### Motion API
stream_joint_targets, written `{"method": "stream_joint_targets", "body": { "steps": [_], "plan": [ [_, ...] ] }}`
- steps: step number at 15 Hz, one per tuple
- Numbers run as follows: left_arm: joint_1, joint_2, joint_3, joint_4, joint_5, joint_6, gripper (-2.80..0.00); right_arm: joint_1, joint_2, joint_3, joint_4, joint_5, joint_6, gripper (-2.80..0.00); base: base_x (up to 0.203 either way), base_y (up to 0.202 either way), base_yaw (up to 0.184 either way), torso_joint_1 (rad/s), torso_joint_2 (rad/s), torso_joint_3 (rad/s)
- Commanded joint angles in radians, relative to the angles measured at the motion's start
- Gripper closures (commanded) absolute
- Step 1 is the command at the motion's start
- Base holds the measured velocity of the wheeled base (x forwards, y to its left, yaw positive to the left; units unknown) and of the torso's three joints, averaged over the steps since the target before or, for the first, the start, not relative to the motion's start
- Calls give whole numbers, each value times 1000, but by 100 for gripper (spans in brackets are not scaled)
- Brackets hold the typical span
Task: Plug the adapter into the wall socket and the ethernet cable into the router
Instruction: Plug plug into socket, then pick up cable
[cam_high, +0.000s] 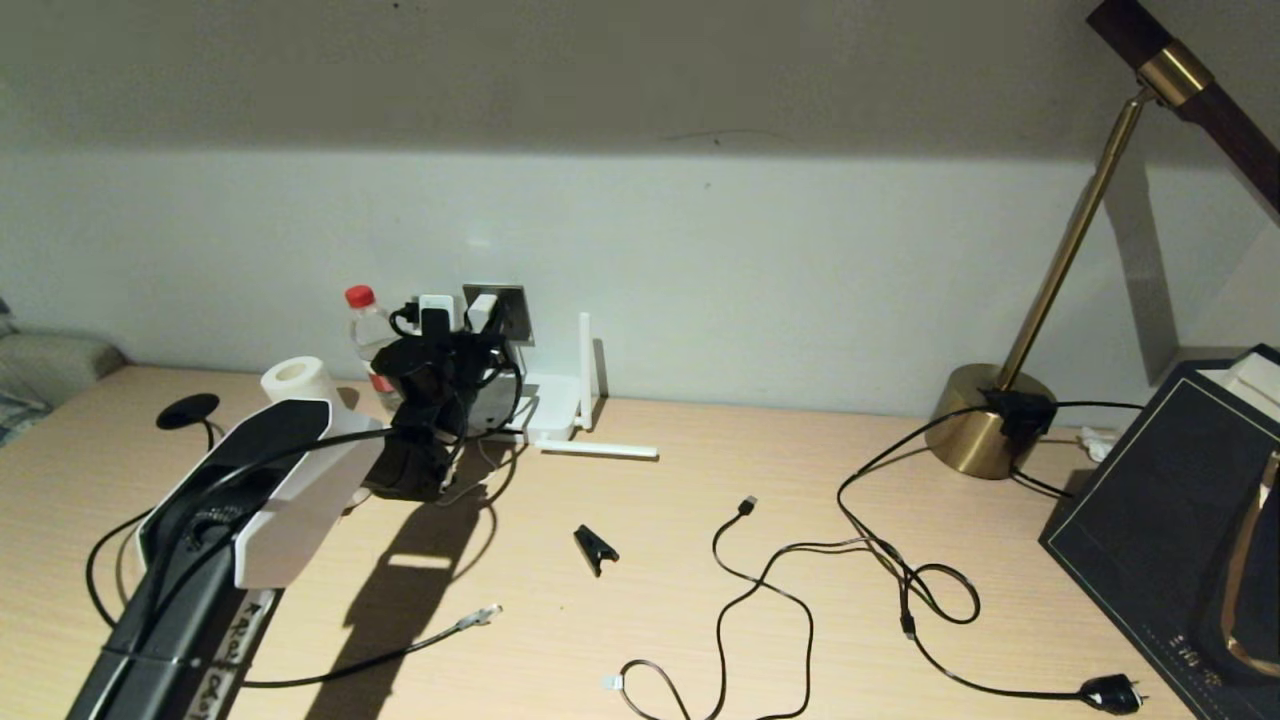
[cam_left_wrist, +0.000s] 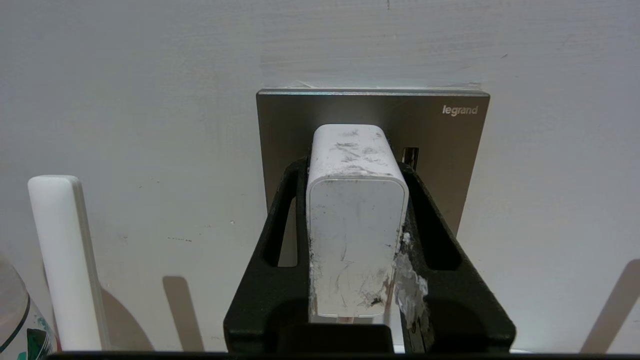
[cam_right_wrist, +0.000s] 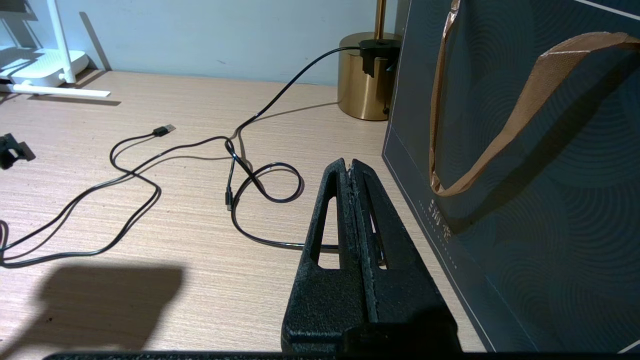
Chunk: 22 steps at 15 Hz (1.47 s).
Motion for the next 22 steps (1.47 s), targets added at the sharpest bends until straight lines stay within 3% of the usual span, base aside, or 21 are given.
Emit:
{"method": "stream_joint_targets", "body": {
  "steps": [1,7,8,9,22],
  "plan": [
    [-1,6,0,-2,-4,1,0,0,2,35,0,0,1,0,0,0,0,0,0,0],
    [-1,6,0,-2,4,1,0,0,2,35,0,0,-1,0,0,0,0,0,0,0],
    [-1,5,0,-5,2,-1,-119,0,2,35,0,0,-1,0,0,0,0,0,0,0],
    [-1,3,0,-7,1,-1,-280,0,2,35,0,0,1,0,0,0,0,0,0,0],
    [-13,-2,10,-29,2,-1,-280,0,2,35,0,0,1,0,0,0,0,0,0,0]
  ]
}}
